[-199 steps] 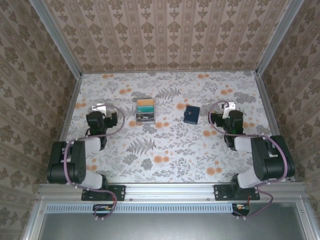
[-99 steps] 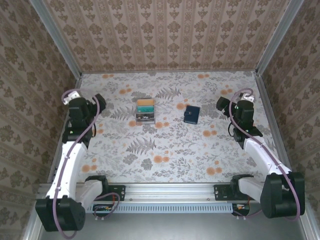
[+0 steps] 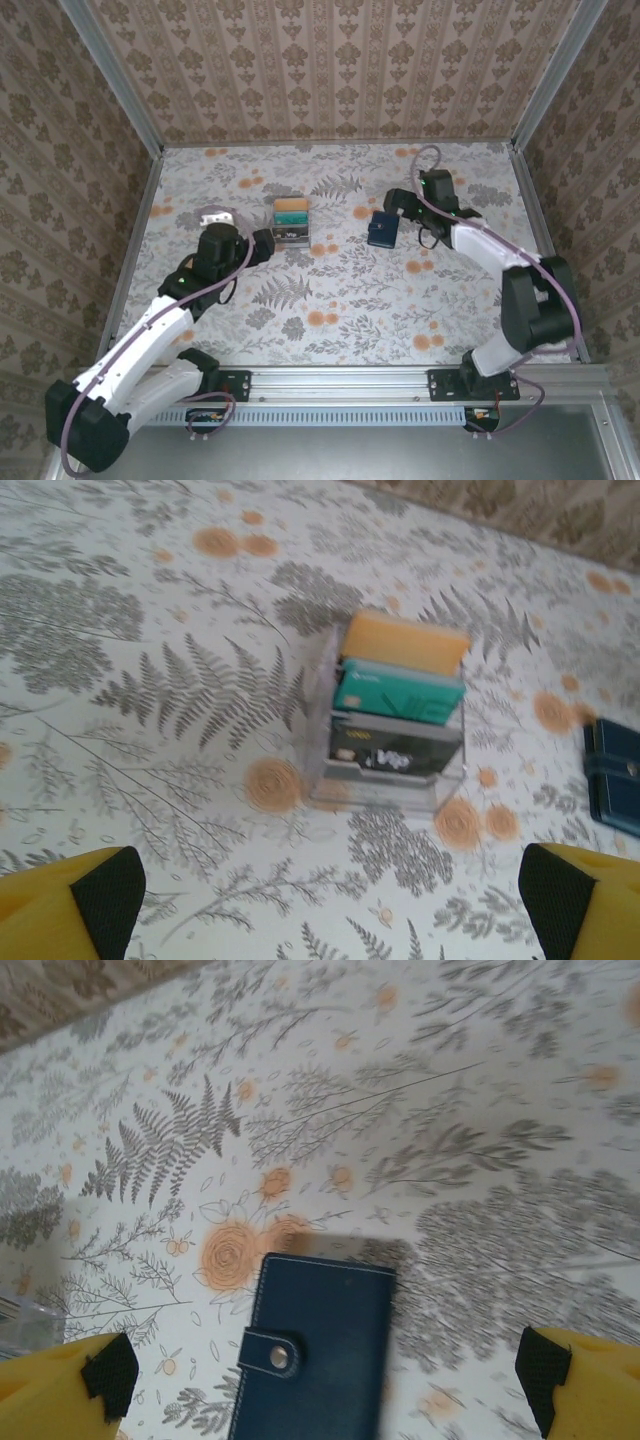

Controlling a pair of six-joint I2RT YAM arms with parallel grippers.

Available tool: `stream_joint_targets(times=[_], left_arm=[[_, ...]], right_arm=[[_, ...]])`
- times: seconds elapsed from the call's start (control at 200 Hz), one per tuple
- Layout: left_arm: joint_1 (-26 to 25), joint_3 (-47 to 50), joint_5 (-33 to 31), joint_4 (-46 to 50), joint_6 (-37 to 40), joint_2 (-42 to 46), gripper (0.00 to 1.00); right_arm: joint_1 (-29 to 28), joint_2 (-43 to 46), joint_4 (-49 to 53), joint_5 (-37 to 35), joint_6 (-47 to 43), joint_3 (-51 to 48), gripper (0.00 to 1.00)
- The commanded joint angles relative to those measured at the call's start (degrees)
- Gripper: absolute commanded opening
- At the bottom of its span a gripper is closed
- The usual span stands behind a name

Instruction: Take the credit cards out of the card holder

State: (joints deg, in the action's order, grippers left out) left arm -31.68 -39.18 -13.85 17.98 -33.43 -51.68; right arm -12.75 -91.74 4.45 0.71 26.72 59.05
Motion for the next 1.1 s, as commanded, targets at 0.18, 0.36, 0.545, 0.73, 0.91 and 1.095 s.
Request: stream_joint_targets(times=[0.18,0.36,0.545,0.73,0.91,1.095], left_arm=[[-4.9,-0.6,-2.0,2.8,-0.6,-1.5,1.00],[-5.8,-0.9,-0.7,3.7,-0.8,-1.2,1.00],[-6.8,-1.0,-0.3,3.6,-0.9,-1.0,1.00],[-7.5,-1.7,0.3,5.9,-1.9,-0.4,1.00],[-8.1,0.1,-0.4,4.6,-2.6,1.7,1.00],[-8.1,0.6,-0.5,4.1,-2.7,1.3,1.00]], right_arm=[[-3.7,-18.3,9.8,4.2,-4.2,16.7,1.00],[-4.5,-25.4,12.5,3.9,-6.7,23.9,1.00],[-4.6,-31.1,16.0,1.6,-10.6,31.4,1.00],[-4.4,-35.1,20.3,0.6,-11.7,35.3,1.00],[-4.6,-28.8,14.7,3.2,-8.5,24.9,1.00],[-6.5,-19.6,10.5,3.6,-4.9,13.3,1.00]])
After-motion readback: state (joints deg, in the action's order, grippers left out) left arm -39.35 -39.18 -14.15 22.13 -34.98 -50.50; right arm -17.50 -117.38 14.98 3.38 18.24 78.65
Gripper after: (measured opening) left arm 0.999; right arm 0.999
